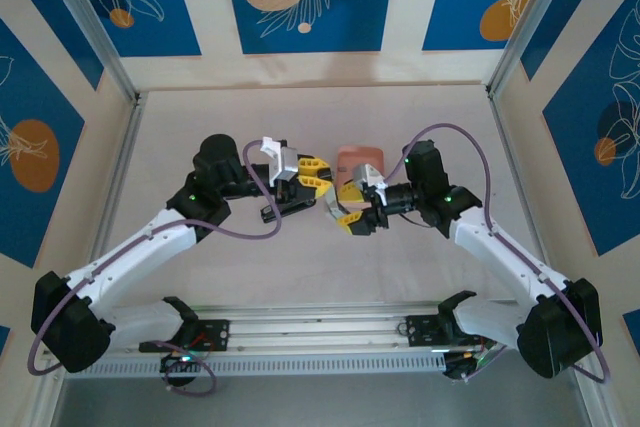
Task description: Load the staples into the stapler
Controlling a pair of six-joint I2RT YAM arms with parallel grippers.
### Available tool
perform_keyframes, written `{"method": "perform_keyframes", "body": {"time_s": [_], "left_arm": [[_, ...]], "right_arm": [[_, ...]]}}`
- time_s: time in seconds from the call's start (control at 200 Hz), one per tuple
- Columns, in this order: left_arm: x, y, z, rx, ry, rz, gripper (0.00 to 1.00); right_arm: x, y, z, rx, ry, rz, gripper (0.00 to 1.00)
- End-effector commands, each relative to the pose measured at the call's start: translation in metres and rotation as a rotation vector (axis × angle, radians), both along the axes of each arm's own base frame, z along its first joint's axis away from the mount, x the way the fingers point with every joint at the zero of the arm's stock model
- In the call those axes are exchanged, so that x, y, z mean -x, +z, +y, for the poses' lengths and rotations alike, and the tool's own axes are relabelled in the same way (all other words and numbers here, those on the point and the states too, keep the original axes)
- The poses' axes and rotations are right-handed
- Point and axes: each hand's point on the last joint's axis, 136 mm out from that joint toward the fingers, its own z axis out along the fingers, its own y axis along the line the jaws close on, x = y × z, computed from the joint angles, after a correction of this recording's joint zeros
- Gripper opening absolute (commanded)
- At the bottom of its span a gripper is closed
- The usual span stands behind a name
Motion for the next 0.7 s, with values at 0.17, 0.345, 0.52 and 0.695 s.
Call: {"method": "perform_keyframes", "body": {"time_s": [0.17,0.345,0.52,0.695], "left_arm": [[0.010,0.028,0.001,0.064,-0.039,-0.114,0.03],[0.009,0.023,0.000,0.054,-0.038,-0.112,0.03],[0.011,0.019,0.000,0.049,-0.053,-0.111,0.03],[0.016,0.020,0.000,0.059,-0.081,-0.106,0.03]], "right_arm": [[-0.007,0.008,-0.022,-0.029,-0.114,-0.003,0.60],[-0.013,-0.001,-0.025,-0.037,-0.157,0.006,0.62],[-0.014,-0.004,-0.017,-0.033,-0.142,0.004,0.64],[-0.015,-0.006,-0.009,-0.034,-0.117,-0.002,0.64]]}}
